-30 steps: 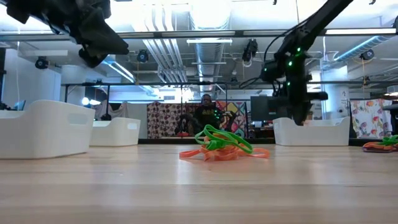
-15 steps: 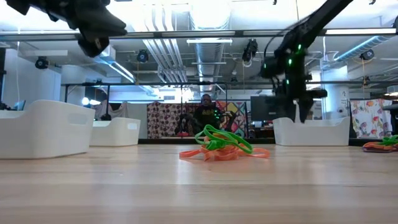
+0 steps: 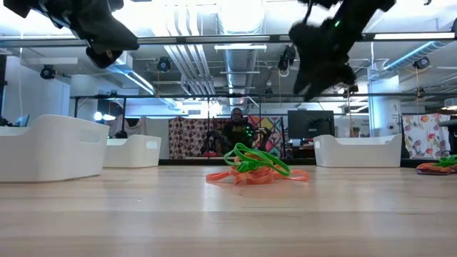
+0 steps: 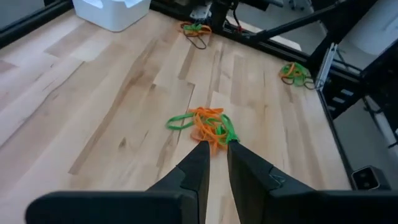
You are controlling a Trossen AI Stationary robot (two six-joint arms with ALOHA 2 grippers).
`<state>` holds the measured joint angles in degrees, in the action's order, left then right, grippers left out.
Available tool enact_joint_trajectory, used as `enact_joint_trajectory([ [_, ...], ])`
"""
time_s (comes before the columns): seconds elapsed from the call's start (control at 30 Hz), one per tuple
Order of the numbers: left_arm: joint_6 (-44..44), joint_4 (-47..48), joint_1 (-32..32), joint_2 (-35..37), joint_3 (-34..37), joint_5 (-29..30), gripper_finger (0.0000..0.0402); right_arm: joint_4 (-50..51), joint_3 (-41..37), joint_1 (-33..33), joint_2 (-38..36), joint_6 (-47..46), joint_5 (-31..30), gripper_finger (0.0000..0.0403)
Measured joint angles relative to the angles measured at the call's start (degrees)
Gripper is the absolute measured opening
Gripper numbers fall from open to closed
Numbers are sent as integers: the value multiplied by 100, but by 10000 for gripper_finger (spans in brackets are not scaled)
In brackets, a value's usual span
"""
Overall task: Sort rubber bands into baskets
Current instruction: Put the orange rubber band into the top right white bin
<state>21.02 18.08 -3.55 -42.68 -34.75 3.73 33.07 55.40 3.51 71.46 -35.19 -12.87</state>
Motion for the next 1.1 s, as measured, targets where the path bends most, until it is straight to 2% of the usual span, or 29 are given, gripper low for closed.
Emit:
enact_joint_trajectory([
  [0.17, -72, -7, -4, 3, 53, 4, 42, -1369, -392, -1525, 519, 796, -61, 189],
  [0.3, -83, -5, -4, 0, 61, 5, 42, -1532, -370, -2112, 1170, 409, -329, 188],
  [0.5, -5, -3, -13, 19, 64, -50, 42, -1553, -19, -2214, 2175, 174, -366, 172],
  [0.7, 278, -160, -27, 197, 66, -524, 42, -1279, 244, -2114, 2821, -335, -391, 131],
  [0.9, 286, -270, -31, 485, 66, -495, 42, -1276, 247, -2109, 2982, -388, -408, 70],
  [1.03, 214, -266, -31, 595, 66, -427, 42, -1061, 247, -2042, 2856, -393, -364, 24],
  [1.1, 189, -266, -31, 624, 66, -424, 42, -900, 247, -1998, 2740, -395, -362, 13],
])
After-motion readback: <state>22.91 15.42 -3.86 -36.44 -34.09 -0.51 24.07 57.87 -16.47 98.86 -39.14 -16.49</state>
